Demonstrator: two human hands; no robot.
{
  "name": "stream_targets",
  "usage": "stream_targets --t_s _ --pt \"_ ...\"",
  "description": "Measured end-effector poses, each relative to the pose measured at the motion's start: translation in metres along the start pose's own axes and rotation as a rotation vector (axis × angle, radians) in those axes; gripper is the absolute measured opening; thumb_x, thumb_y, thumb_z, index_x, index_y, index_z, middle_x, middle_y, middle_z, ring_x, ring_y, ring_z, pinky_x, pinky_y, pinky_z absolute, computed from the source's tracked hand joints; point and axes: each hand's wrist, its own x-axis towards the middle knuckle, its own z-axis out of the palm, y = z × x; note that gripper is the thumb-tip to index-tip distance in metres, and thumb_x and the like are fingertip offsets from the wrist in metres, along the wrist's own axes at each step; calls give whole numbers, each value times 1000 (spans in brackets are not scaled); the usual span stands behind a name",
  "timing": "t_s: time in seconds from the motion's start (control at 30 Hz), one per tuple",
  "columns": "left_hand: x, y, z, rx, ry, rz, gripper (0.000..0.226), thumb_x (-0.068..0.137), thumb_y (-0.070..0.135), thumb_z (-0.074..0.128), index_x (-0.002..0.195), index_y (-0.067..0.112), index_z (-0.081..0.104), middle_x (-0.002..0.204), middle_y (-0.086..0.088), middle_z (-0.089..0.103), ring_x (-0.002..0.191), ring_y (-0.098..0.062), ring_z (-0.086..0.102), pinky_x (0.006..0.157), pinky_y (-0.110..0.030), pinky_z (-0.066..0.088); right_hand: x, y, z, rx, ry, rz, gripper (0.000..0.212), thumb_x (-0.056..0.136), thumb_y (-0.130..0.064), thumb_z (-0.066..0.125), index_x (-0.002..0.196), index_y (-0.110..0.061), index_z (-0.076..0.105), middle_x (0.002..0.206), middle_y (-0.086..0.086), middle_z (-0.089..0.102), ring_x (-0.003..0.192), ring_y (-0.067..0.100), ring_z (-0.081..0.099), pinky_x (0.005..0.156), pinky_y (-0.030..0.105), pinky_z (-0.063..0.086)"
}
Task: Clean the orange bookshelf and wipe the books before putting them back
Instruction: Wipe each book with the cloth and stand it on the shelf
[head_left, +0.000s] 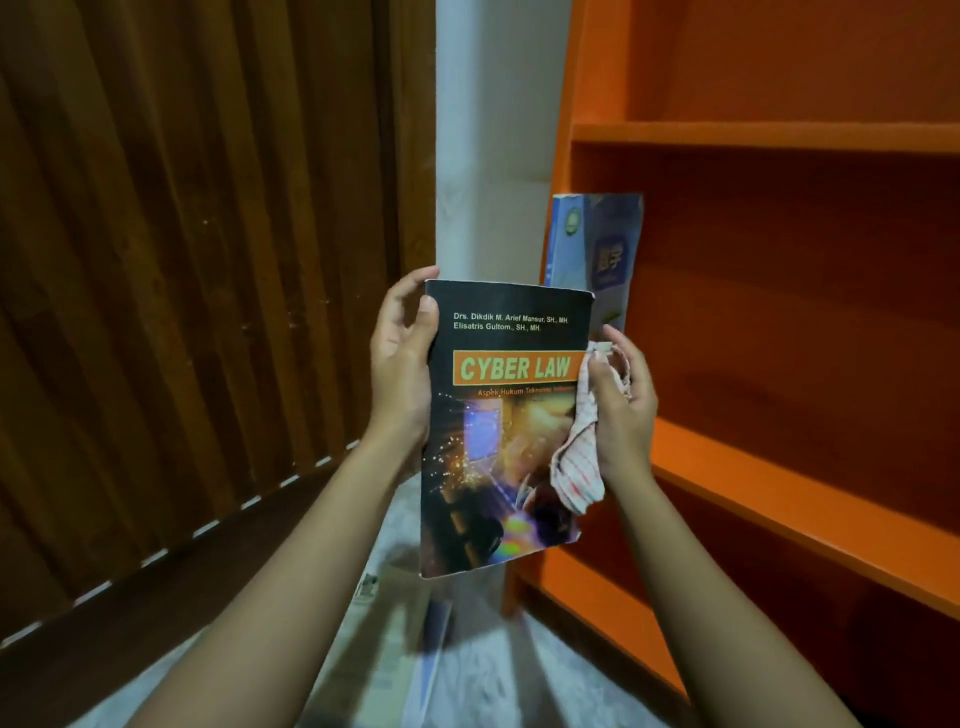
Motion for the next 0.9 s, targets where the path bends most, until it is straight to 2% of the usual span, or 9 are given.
stream_targets --t_s 0.17,0.33,0.4,0.47,0.53,0.63,0.8,0.87,0.9 --pt "21 -12 56 1 -17 110 21 100 11 35 112 24 46 96 2 60 78 -4 66 64 -19 55 52 -22 -25 -68 69 -183 32 85 -23 59 116 -23 61 119 1 60 118 20 53 95 39 47" --pt "44 -35 106 209 -105 292 27 102 23 32 125 38 36 116 16 54 100 2 61 73 -18 53 102 -25 -36 17 217 -277 30 85 -11 59 115 -12 60 107 -4 60 96 -3 59 78 13 47" --pt "56 -49 118 290 -105 336 35 99 41 34 133 46 29 136 5 46 121 -10 52 89 -35 54 121 -17 -37 60 258 -288 31 83 -7 58 114 -9 59 105 -1 61 91 -6 60 77 11 47" --pt "67 -64 124 415 -61 396 41 96 46 33 135 55 21 153 2 26 140 -18 29 105 -49 40 134 -5 -35 84 277 -288 33 82 -8 57 115 -9 59 104 1 60 90 -8 60 77 12 48" --pt "75 -79 126 524 -27 460 43 97 40 33 136 51 17 157 4 12 145 -9 9 114 -47 26 143 13 -33 95 305 -277 30 83 -6 61 113 -10 60 107 9 60 90 -6 60 77 13 49" --pt "83 -98 123 574 -19 522 50 97 36 35 144 38 16 158 0 5 146 -11 3 113 -49 28 150 36 -29 100 359 -277 24 85 -3 61 106 -13 61 100 4 62 90 -5 60 78 13 47" --pt "94 -112 118 603 -4 570 60 97 13 46 146 21 13 157 -12 9 145 -13 6 108 -7 20 167 48 -16 133 388 -279 26 81 0 61 104 -12 62 94 -4 66 89 -9 58 81 8 42" --pt "96 -116 118 593 -20 596 61 97 10 46 147 19 12 156 -14 10 145 -12 7 110 -11 22 174 51 -14 87 384 -306 28 82 3 60 107 -10 61 95 -5 66 90 -12 58 82 5 41" --pt "97 -118 117 601 -28 609 61 97 12 46 146 19 11 157 -13 10 145 -12 7 115 -22 23 177 52 -13 76 373 -310 28 83 1 60 108 -11 61 98 0 65 95 -10 58 83 7 43"
